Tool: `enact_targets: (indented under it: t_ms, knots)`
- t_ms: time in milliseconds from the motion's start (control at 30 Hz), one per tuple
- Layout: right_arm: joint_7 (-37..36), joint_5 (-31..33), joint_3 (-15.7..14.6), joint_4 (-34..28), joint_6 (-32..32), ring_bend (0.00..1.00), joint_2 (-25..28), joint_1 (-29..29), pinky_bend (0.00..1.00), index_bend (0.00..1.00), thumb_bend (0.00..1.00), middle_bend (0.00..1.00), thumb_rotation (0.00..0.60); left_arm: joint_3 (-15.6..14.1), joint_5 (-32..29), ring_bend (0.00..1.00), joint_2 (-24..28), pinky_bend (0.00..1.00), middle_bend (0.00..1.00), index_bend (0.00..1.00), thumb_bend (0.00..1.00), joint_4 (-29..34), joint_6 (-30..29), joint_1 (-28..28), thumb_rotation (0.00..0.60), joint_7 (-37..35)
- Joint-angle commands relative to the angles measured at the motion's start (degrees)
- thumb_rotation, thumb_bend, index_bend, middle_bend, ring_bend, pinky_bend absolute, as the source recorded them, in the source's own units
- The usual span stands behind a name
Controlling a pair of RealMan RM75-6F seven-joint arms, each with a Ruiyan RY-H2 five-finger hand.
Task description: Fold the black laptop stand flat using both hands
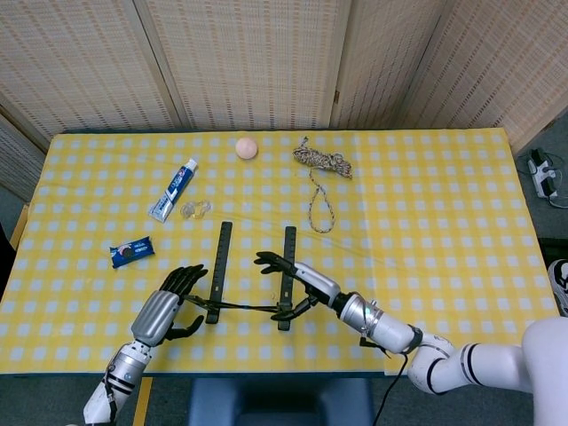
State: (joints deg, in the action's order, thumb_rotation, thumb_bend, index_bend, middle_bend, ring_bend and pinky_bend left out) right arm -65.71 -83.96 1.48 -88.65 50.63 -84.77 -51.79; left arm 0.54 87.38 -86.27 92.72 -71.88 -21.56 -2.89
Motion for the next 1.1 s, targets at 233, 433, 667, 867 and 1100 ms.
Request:
enact_targets:
  t_ms: [233,433,667,867,1100]
  knots:
    - [8.2,8.6,5.7,2.5,-3.2,0.14,-2.8,0.6,0.02,0.00,0.18,0.10,0.600,0.1,1.3,0.00,0.8,0.01,0.07,0.09,0.41,0.4,-0.8,0.0,0.600,-0.7]
    - [14.0,14.3,9.4,5.7,-3.6,0.10,-5.2,0.9,0.00,0.00,0.18,0.05,0.600,0.4,1.7,0.00,1.2,0.01,0.07,0.09,0.41,0.4,-1.4,0.0,0.600,-0.8]
    - [20.7,19.7,14.0,7.5,0.5,0.00,-7.3,3.0,0.00,0.00,0.18,0.00,0.600,1.2,2.2,0.00,2.2,0.01,0.06,0.09,0.41,0.8,-2.4,-0.2,0.600,-1.1]
    - [21.0,14.8,15.8,5.2,6.1,0.00,-5.3,5.9,0.00,0.00,0.18,0.00,0.600,2.8,1.6,0.00,3.9,0.01,0.06,0.09,0.41,1.0,-3.2,-0.4,0.600,-1.2]
    - [23.6,5.6,13.1,0.9,11.2,0.00,-0.7,9.1,0.00,0.00,0.18,0.00,0.600,5.3,-0.3,0.00,6.8,0.01,0.06,0.09,0.40,0.2,-1.3,-2.2,0.600,0.6]
